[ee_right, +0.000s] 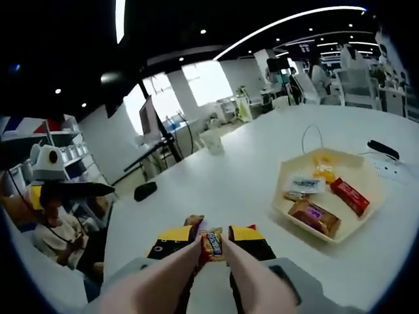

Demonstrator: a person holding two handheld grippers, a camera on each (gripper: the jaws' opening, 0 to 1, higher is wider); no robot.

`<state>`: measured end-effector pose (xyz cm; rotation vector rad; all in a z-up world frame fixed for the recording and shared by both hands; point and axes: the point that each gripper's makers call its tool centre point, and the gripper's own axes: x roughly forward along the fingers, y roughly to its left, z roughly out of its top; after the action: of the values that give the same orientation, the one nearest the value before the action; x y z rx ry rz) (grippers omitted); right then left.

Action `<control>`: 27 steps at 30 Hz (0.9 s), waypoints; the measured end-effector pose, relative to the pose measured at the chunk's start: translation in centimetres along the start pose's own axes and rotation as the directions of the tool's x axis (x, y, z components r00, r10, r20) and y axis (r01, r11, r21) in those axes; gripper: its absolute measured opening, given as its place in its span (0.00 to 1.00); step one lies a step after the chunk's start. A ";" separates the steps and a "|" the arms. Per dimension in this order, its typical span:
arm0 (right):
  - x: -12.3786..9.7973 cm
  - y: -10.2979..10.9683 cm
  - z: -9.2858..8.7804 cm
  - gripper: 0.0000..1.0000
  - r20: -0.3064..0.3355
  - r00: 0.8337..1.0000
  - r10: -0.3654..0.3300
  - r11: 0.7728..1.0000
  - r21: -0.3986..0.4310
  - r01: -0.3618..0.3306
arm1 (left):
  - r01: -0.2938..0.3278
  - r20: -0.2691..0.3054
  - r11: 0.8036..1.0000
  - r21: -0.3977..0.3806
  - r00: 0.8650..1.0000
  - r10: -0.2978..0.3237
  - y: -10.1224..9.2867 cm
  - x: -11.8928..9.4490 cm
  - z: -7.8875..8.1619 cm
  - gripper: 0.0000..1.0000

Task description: Place the target food into the container with the food tongs after gripping and lifting it, then release it inside without dropping or visibly crushing the food.

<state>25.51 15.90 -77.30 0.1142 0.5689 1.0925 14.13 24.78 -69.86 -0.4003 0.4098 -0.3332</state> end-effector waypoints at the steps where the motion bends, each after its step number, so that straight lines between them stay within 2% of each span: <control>1: -0.1 0.1 0.0 0.20 -0.001 1.000 0.002 1.000 0.009 -0.002 | 0.003 -0.004 1.000 0.001 1.000 -0.003 -0.1 0.1 0.0 0.99; 5: -0.4 0.4 0.2 0.20 0.006 1.000 0.004 1.000 0.029 -0.004 | 0.025 -0.037 0.999 0.035 0.999 -0.024 -0.7 0.1 -0.2 0.99; 11: -0.8 0.9 1.1 0.20 0.015 1.000 0.009 1.000 0.018 -0.009 | 0.027 -0.020 0.999 0.029 0.999 -0.026 -0.7 0.2 0.4 0.99; 22: -1.8 1.4 2.1 0.20 0.030 1.000 -0.001 1.000 0.017 0.001 | 0.062 -0.033 0.997 0.042 0.998 -0.061 -1.6 0.9 0.4 0.98; 27: -2.1 1.7 2.8 0.20 0.060 0.998 0.006 1.000 0.030 -0.008 | 0.067 -0.034 0.997 0.045 0.997 -0.065 -1.7 0.9 0.3 0.98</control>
<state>24.82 15.38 -73.53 0.1750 0.5320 1.0835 14.64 23.07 -69.11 -0.3644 0.4205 -0.4133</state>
